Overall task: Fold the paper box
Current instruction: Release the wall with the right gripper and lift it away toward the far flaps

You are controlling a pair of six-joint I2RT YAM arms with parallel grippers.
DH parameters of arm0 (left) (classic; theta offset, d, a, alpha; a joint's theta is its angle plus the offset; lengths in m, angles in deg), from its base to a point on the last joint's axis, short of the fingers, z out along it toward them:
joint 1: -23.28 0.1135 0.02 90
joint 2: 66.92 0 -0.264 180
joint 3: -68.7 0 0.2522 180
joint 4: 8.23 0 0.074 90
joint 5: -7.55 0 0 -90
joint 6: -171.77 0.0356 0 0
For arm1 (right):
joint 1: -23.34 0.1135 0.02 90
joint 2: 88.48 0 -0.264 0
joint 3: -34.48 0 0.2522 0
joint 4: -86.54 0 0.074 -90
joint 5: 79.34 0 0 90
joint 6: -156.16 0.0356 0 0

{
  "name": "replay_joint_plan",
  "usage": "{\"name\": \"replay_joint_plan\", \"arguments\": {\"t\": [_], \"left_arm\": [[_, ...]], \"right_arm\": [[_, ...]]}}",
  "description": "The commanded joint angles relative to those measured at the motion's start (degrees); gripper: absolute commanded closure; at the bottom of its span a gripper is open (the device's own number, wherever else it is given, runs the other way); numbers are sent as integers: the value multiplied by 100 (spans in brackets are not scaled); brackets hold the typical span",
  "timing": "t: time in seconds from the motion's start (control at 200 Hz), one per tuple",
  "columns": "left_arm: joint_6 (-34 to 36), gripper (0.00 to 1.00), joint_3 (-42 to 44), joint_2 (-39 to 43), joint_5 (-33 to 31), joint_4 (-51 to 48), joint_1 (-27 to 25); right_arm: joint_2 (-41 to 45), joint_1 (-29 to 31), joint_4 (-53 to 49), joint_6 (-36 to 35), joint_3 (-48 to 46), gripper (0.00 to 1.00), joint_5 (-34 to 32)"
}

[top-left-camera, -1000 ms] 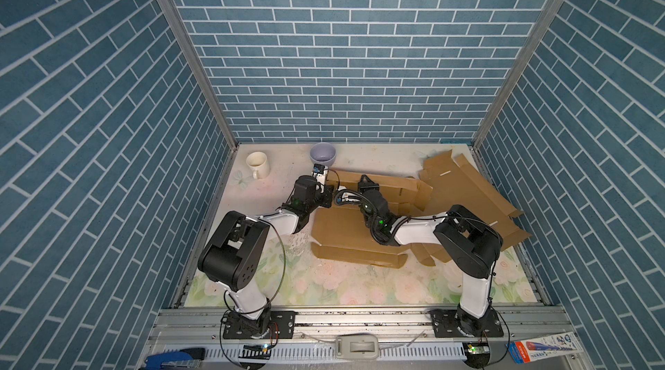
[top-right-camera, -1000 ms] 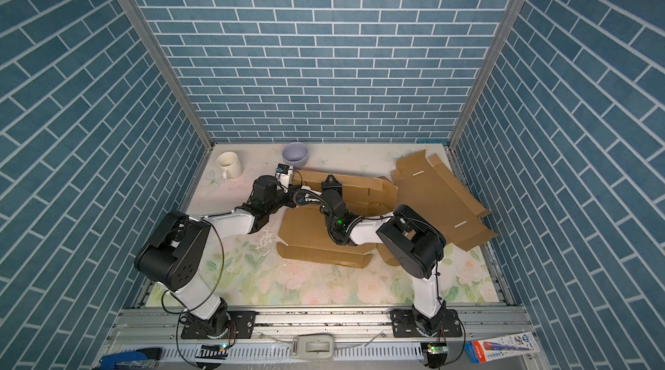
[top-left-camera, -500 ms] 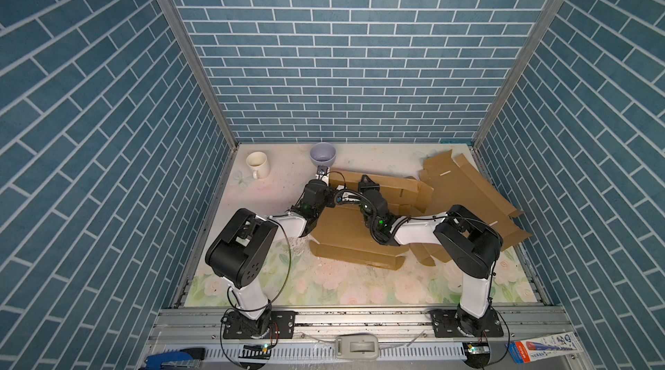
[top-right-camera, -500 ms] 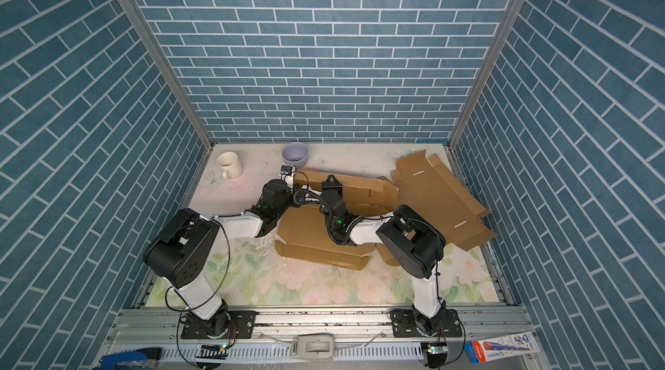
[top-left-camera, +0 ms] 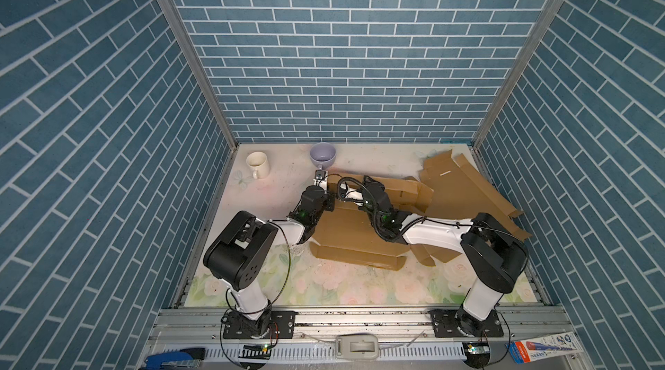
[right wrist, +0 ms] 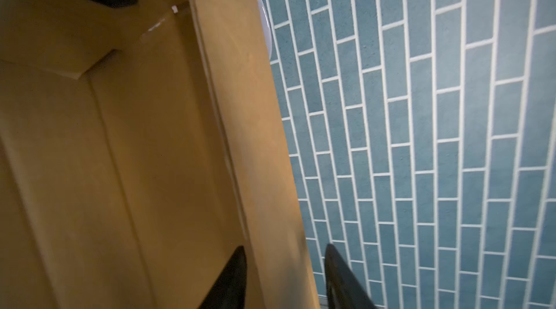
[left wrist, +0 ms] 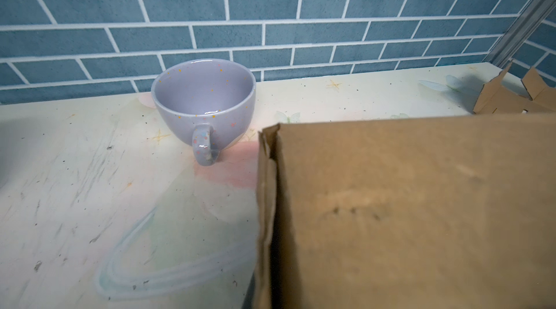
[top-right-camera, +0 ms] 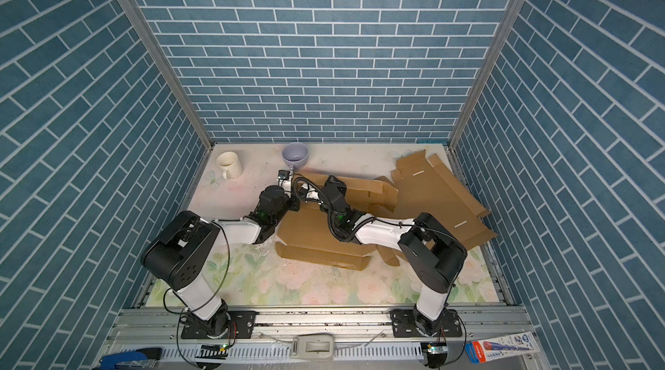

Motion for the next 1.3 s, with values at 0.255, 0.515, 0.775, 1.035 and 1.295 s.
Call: {"name": "replay_joint_plan", "arguments": {"t": [0.255, 0.515, 0.775, 1.035, 1.295], "left_arm": [[-157, 100, 237, 305, -670, -459, -34], [75, 100, 504, 402, -799, -132, -59], [216, 100, 550, 633, -995, -369, -114], [302, 100, 613, 532, -1107, -211, -252], [365, 100, 725, 373, -1153, -54, -272]], "right_arm": [[1449, -360, -2777, 4139, 476, 52, 2126], [1343, -1160, -4897, 7930, 1726, 63, 2029], [676, -1165, -6303, 9602, 2815, 66, 1978], [-155, -1192, -6295, 9654, 3210, 66, 2391], [-408, -1435, -6344, 9584, 3267, 66, 3018]]}}
